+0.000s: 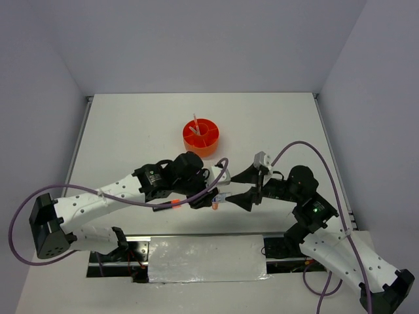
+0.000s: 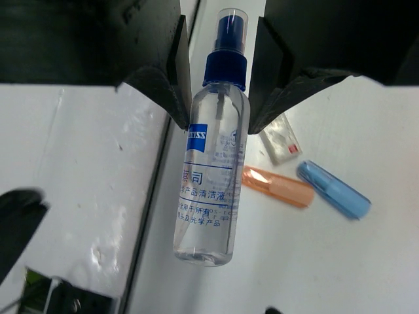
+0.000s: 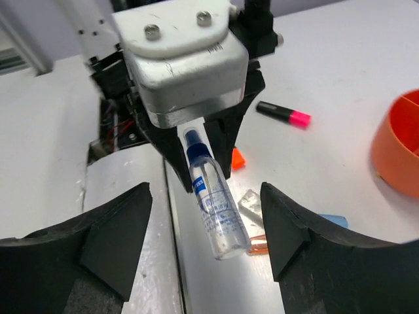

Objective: Sort the stationery into containers
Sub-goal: Pick up the stationery from the center of the board.

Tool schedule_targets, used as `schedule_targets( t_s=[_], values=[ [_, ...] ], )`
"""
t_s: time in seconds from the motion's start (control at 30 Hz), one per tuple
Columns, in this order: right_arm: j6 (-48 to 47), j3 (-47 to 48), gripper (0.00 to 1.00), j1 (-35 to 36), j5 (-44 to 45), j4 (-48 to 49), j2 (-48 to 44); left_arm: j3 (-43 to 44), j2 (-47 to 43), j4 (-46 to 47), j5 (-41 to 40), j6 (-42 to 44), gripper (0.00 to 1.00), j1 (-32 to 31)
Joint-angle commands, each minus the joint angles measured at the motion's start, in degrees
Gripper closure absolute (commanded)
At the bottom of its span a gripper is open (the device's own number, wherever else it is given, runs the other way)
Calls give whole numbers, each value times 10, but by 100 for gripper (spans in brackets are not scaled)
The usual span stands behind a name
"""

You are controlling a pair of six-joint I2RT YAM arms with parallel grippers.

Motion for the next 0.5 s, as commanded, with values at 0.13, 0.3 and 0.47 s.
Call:
schedule_targets(
  t_s=[0.13,0.3,0.47],
  values=[
    [-15,8,26,8,-150,49,20,22,-98,-119,57,41,100,-14],
    [-28,22,27,73,-109,27,56,31,-121,-130,97,60,100,-14],
    [-55,48,28,157,-59,11,95,26,-117,-125,130,70,100,-15]
  ],
)
